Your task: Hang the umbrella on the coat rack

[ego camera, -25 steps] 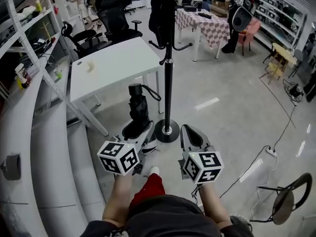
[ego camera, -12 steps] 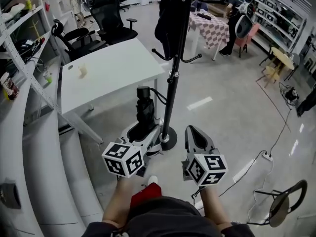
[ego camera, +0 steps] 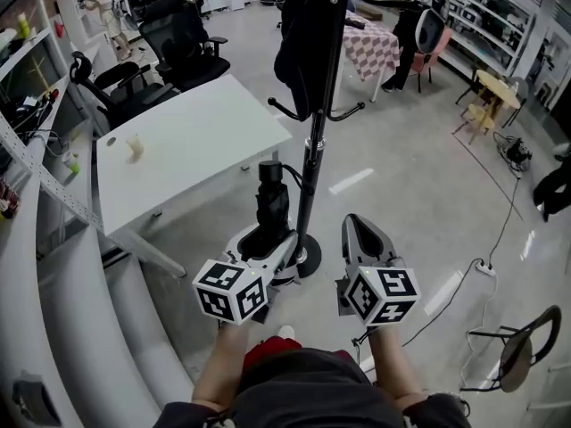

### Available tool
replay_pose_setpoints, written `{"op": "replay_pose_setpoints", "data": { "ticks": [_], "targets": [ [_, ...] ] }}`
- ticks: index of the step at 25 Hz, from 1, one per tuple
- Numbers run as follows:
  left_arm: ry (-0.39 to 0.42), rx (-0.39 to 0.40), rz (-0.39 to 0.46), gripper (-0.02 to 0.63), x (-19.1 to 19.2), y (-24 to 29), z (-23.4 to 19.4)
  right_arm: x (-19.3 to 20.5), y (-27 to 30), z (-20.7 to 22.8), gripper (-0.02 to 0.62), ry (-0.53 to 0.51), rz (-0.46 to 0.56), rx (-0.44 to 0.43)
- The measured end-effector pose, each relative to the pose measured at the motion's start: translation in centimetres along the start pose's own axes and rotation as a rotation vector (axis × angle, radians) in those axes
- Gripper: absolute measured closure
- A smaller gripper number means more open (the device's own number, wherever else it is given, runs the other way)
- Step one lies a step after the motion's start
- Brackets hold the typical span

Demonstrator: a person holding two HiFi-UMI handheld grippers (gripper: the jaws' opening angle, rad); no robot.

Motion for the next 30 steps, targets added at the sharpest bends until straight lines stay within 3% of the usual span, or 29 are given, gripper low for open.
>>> {"op": "replay_pose_setpoints", "data": {
  "ticks": [11, 22, 30],
  "targets": [
    [0.042, 0.056, -0.039, 0.367, -0.5, 2.1, -1.4, 0.0, 1.7, 0.0, 0.577, 0.012, -0.007, 0.057],
    [0.134, 0.012, -0.084, 0.367, -1.5, 4.2, -1.6, -0.8, 2.7, 1.2, 0.577, 0.021, 0.002, 0.06],
    [0.157, -0.043, -0.124, 0.368, -1.7, 4.6, -2.2, -0.9, 4.0, 1.6, 0.577, 0.039, -0.008, 0.028]
  ]
}}
Point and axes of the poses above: the fingertips, and each gripper's own axes: y forward along the fingers, z to its right, x out of its underside, the point moved 9 cm from there along -y, backward along the fingers
